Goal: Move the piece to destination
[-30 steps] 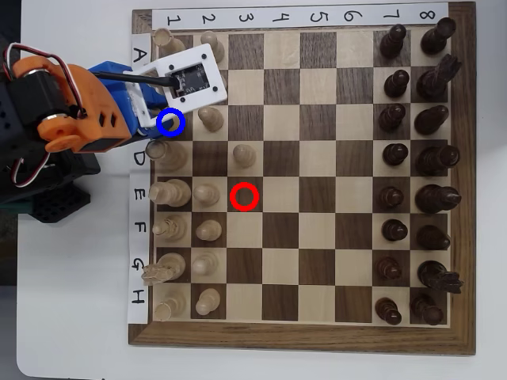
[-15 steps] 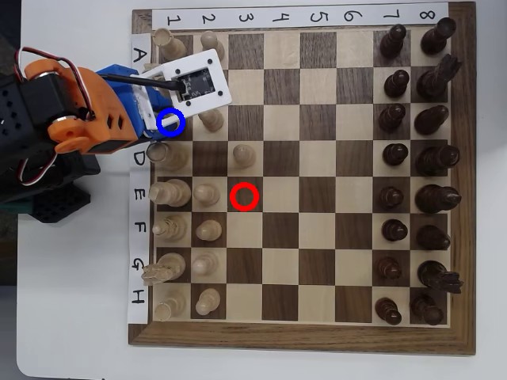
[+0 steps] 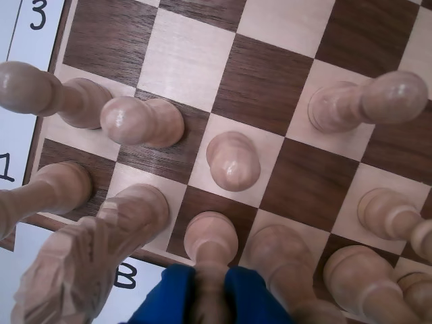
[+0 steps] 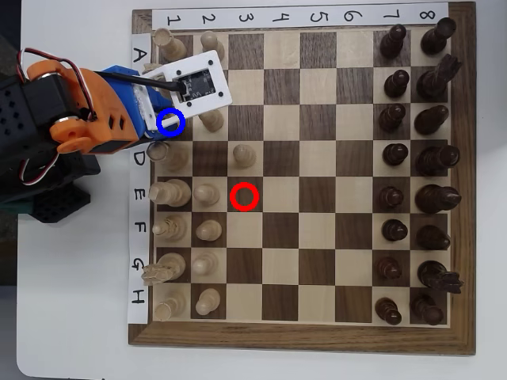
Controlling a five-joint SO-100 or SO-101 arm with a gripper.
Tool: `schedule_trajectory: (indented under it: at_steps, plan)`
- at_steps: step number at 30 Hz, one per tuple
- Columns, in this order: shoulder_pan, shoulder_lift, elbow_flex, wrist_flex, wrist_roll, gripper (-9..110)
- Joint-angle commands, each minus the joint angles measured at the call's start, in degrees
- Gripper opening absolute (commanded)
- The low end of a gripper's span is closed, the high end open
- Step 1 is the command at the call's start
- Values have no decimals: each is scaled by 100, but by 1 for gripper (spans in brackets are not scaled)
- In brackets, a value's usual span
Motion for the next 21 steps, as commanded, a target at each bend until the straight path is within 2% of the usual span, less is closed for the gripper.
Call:
schedule_trajectory:
  at_steps: [1, 11, 21]
  plan:
    - [193, 97, -26, -185, 2285, 5]
    - [211, 202, -105, -229, 2285, 11]
    - [62, 378, -272, -35, 2285, 10]
